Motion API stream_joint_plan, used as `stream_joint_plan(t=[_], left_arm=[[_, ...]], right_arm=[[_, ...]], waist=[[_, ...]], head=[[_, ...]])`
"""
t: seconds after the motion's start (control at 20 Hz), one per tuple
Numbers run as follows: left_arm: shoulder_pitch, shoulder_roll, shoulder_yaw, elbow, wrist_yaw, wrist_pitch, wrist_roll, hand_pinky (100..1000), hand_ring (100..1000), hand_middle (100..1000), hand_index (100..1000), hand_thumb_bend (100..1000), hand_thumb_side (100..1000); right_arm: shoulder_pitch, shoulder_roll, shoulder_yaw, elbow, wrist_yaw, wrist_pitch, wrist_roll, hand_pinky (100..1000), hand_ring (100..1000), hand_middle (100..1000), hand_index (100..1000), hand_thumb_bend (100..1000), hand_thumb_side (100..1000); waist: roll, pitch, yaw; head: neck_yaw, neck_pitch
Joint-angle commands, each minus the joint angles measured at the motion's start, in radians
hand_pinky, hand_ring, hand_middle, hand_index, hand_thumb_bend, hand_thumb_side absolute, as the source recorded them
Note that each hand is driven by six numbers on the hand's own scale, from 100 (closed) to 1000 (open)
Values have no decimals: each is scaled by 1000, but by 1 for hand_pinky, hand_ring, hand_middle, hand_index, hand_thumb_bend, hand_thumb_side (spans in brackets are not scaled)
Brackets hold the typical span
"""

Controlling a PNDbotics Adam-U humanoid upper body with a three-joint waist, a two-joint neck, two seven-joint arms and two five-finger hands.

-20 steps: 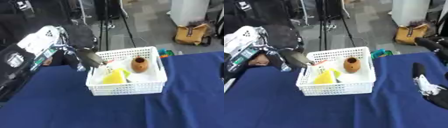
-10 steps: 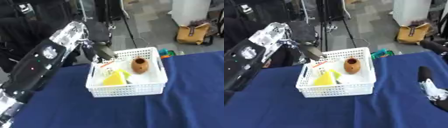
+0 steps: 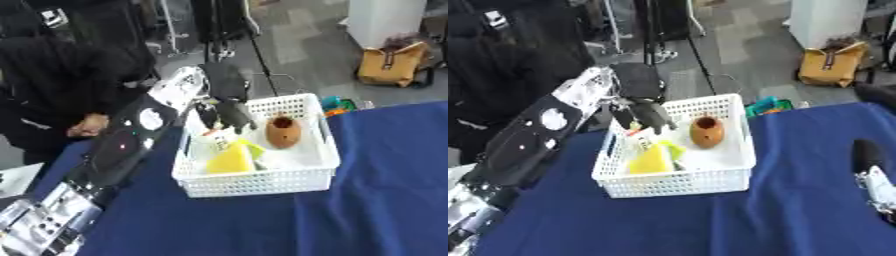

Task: Pick up objects on the table and place them in the box.

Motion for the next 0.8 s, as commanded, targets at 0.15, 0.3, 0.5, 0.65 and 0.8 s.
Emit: stream_joint_plan(t=[0.15, 0.3, 0.5, 0.65, 0.8], left_arm=[[-33, 2, 24, 35, -55, -1, 18, 891, 773, 603, 744, 408, 357], [-36, -4, 29, 54, -71, -5, -12, 921, 815, 703, 813, 447, 421], [-36, -9, 31, 72, -72, -31, -75, 1000, 1000, 1000, 1000, 531, 818], [-39, -9, 35, 63, -57, -35, -102, 1000, 1000, 1000, 1000, 500, 915], [-40, -6, 33, 52, -57, -26, -109, 1000, 1000, 1000, 1000, 518, 945]], right_arm=[[-21, -4, -3, -22, -10, -3, 7, 709, 757, 729, 932, 100, 1000], [-23, -4, -4, -22, -13, -5, 7, 709, 758, 729, 932, 100, 1000], [-24, -3, -4, -20, -13, -7, 7, 709, 758, 729, 932, 100, 1000], [-23, -3, -4, -18, -14, -8, 8, 709, 758, 729, 932, 100, 1000], [-24, -3, -3, -17, -14, -11, 9, 709, 759, 728, 932, 100, 1000]], waist=[[-5, -12, -4], [-4, -11, -4], [-5, -12, -4], [-4, -13, -3], [-5, -13, -3]], head=[[6, -14], [7, -14], [5, -13], [4, -11], [3, -10]])
